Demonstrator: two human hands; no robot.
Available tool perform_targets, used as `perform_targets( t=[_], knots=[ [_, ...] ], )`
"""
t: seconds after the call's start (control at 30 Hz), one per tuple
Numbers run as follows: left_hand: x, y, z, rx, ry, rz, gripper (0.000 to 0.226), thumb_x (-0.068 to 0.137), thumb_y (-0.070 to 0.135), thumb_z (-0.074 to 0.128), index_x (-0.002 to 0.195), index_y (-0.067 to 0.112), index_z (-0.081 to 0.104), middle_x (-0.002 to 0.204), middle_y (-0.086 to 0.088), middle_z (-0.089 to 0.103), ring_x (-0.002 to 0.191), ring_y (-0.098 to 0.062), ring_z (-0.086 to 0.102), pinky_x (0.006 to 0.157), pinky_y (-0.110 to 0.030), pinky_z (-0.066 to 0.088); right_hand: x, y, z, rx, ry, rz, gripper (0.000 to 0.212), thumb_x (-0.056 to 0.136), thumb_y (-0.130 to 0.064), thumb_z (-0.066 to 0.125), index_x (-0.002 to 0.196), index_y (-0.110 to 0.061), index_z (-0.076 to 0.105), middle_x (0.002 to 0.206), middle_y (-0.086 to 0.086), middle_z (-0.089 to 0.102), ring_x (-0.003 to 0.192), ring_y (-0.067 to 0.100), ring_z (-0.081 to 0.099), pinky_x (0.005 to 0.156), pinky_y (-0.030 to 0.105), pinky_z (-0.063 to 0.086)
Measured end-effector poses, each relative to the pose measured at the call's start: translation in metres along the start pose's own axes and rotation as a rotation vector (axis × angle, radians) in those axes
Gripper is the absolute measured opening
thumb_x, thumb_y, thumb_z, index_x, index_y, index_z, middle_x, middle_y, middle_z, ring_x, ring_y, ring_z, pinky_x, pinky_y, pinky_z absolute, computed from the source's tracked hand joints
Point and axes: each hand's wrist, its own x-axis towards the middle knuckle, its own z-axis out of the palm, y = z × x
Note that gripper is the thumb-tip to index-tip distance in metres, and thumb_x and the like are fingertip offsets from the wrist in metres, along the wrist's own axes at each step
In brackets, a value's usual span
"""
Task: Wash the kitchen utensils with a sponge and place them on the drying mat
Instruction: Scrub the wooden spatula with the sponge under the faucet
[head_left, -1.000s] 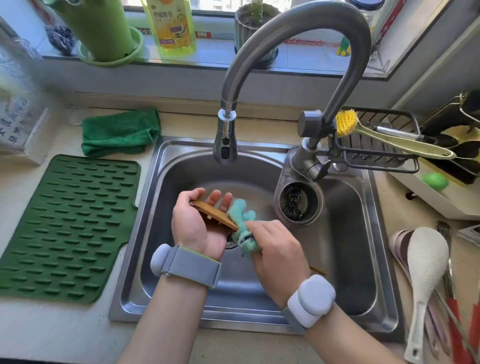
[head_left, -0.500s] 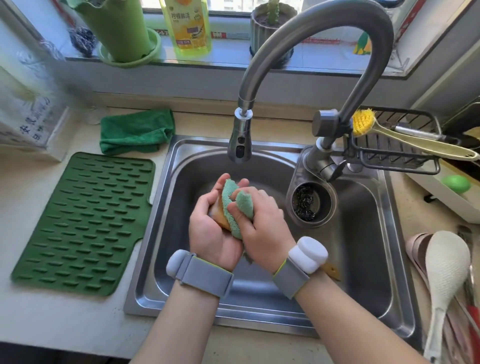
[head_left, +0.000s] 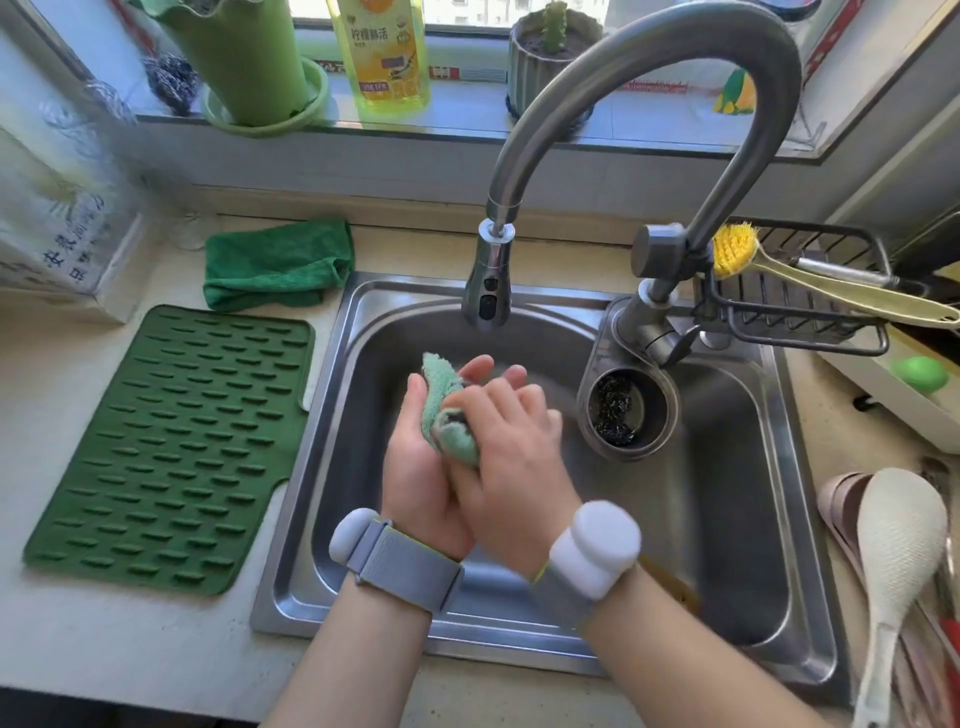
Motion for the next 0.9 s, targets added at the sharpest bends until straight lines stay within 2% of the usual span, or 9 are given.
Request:
perform_targets(
  t=[0.13,0.2,0.27,0.33,0.4,0.57,0.7,0.8,0.9],
  knots=[
    [0.000,-0.004,-0.003,-0.053,-0.004,0.022,0.056,0.093,0.048,0.041,0.127,0.008,0.058,0.138,-0.018,0.054,0.128,-0.032,0.051,0.114,-0.049,0.031,0.018,0.009,-0.001,0.013,0.105,0.221,0.022,0.086,-0.039,0.045,0.101,-0.024,0.052,0.094,-0.002,0.056,0.085,0.027,0.045,0.073,0.040,0.033],
    [0.000,-0.002,-0.006,-0.066,-0.012,0.051,0.049,0.094,0.052,0.038,0.119,0.016,0.061,0.136,-0.014,0.055,0.128,-0.033,0.049,0.113,-0.050,0.030,0.006,-0.007,0.008,0.026,0.065,0.088,0.020,0.080,-0.031,0.054,0.100,-0.026,0.052,0.091,-0.002,0.056,0.081,0.026,0.045,0.068,0.036,0.029],
    [-0.001,0.002,-0.008,-0.063,-0.037,0.053,0.053,0.092,0.057,0.039,0.122,0.018,0.059,0.135,-0.013,0.055,0.131,-0.033,0.047,0.115,-0.052,0.026,0.002,-0.009,0.008,-0.009,0.014,-0.015,0.021,0.079,-0.031,0.056,0.099,-0.026,0.054,0.090,-0.003,0.055,0.082,0.025,0.044,0.068,0.035,0.026],
    [-0.002,0.002,-0.006,-0.098,-0.048,0.058,0.059,0.091,0.054,0.044,0.132,0.012,0.055,0.137,-0.015,0.055,0.129,-0.031,0.051,0.114,-0.048,0.030,0.015,0.003,0.003,-0.056,0.081,0.096,0.019,0.084,-0.036,0.051,0.099,-0.024,0.054,0.089,-0.002,0.054,0.083,0.026,0.045,0.070,0.039,0.032],
    [-0.002,0.001,-0.003,-0.107,-0.050,0.090,0.053,0.093,0.047,0.045,0.122,0.007,0.062,0.123,-0.015,0.064,0.114,-0.029,0.062,0.109,-0.045,0.040,0.021,0.003,0.000,-0.021,0.164,0.244,0.019,0.087,-0.036,0.045,0.096,-0.021,0.053,0.088,0.000,0.054,0.082,0.026,0.045,0.071,0.041,0.036],
    [-0.006,0.008,-0.006,-0.077,-0.023,0.113,0.041,0.093,0.047,0.042,0.101,0.013,0.064,0.116,-0.012,0.067,0.110,-0.032,0.062,0.102,-0.048,0.044,0.001,-0.007,0.012,-0.150,0.045,0.003,0.017,0.082,-0.034,0.052,0.092,-0.021,0.055,0.086,0.001,0.055,0.082,0.027,0.045,0.067,0.037,0.026],
    [-0.003,0.017,-0.012,-0.164,0.013,0.227,0.032,0.095,0.040,0.044,0.083,0.014,0.059,0.106,-0.008,0.068,0.105,-0.032,0.065,0.101,-0.051,0.043,-0.006,0.026,0.004,-0.169,0.094,0.262,0.023,0.079,-0.040,0.039,0.085,-0.020,0.049,0.081,0.002,0.054,0.077,0.030,0.047,0.065,0.036,0.019],
    [-0.002,0.016,-0.014,-0.137,0.024,0.236,0.034,0.097,0.041,0.041,0.081,0.015,0.057,0.101,-0.007,0.068,0.104,-0.031,0.061,0.099,-0.047,0.045,-0.014,0.010,0.013,-0.124,0.025,0.233,0.026,0.081,-0.042,0.036,0.085,-0.020,0.050,0.083,0.002,0.055,0.078,0.030,0.048,0.067,0.038,0.024],
    [-0.005,0.006,-0.010,-0.101,-0.001,0.170,0.045,0.098,0.049,0.035,0.089,0.015,0.062,0.100,-0.005,0.070,0.098,-0.027,0.065,0.086,-0.041,0.055,0.007,-0.014,0.019,-0.005,-0.056,0.114,0.030,0.085,-0.042,0.038,0.092,-0.018,0.055,0.091,0.002,0.059,0.086,0.028,0.048,0.071,0.039,0.032]
  ],
)
